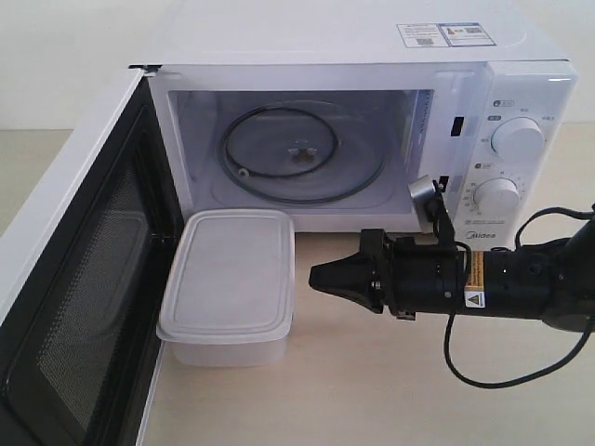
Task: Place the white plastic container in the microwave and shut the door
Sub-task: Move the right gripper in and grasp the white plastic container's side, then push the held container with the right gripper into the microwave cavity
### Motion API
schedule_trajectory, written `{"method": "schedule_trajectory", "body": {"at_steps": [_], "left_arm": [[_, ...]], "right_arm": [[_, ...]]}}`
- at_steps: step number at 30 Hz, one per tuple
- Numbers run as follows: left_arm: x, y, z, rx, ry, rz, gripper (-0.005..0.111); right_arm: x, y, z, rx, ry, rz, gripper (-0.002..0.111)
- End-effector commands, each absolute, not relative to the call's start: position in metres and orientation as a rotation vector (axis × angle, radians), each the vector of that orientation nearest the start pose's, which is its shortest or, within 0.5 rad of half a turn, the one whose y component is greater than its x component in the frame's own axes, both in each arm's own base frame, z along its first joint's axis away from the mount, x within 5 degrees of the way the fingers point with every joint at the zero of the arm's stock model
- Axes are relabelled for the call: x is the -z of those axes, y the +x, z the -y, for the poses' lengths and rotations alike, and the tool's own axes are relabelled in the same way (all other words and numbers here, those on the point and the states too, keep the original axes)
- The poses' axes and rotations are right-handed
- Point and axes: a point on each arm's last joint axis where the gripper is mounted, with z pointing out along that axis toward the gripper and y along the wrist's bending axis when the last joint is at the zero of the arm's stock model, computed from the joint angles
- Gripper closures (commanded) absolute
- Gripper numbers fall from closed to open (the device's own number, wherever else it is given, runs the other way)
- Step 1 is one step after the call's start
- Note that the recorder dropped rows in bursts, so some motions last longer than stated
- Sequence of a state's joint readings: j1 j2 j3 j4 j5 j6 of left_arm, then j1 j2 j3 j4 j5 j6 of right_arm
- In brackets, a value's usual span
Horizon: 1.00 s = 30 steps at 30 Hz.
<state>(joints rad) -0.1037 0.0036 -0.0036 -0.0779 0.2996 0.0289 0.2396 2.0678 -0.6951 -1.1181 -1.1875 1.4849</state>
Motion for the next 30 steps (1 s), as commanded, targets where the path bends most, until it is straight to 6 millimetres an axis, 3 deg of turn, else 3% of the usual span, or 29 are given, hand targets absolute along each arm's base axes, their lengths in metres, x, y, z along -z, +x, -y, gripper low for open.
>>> {"method": "schedule_trajectory", "body": {"at_steps": [1, 5, 8, 10, 17, 30], "left_arm": [[-0.187, 0.054, 0.008, 0.131, 0.063, -1.779, 0.102], [-0.187, 0.054, 0.008, 0.131, 0.063, -1.779, 0.102], [-0.187, 0.054, 0.008, 0.131, 0.063, -1.779, 0.102], [-0.187, 0.054, 0.008, 0.131, 0.063, -1.779, 0.102], [-0.187, 0.054, 0.008, 0.131, 0.063, -1.779, 0.102], [-0.187, 0.054, 0.008, 0.131, 0.063, -1.779, 0.102]], "right_arm": [[-0.096, 0.28, -0.146, -1.655, -0.002, -2.226, 0.109], [-0.094, 0.276, -0.149, -1.695, -0.041, -2.34, 0.098], [-0.099, 0.285, -0.152, -1.723, 0.009, -2.374, 0.079], [-0.101, 0.29, -0.153, -1.726, 0.025, -2.404, 0.072], [-0.101, 0.303, -0.173, -1.549, -0.032, -2.517, 0.072], [-0.105, 0.308, -0.177, -1.588, 0.08, -2.541, 0.072]]}}
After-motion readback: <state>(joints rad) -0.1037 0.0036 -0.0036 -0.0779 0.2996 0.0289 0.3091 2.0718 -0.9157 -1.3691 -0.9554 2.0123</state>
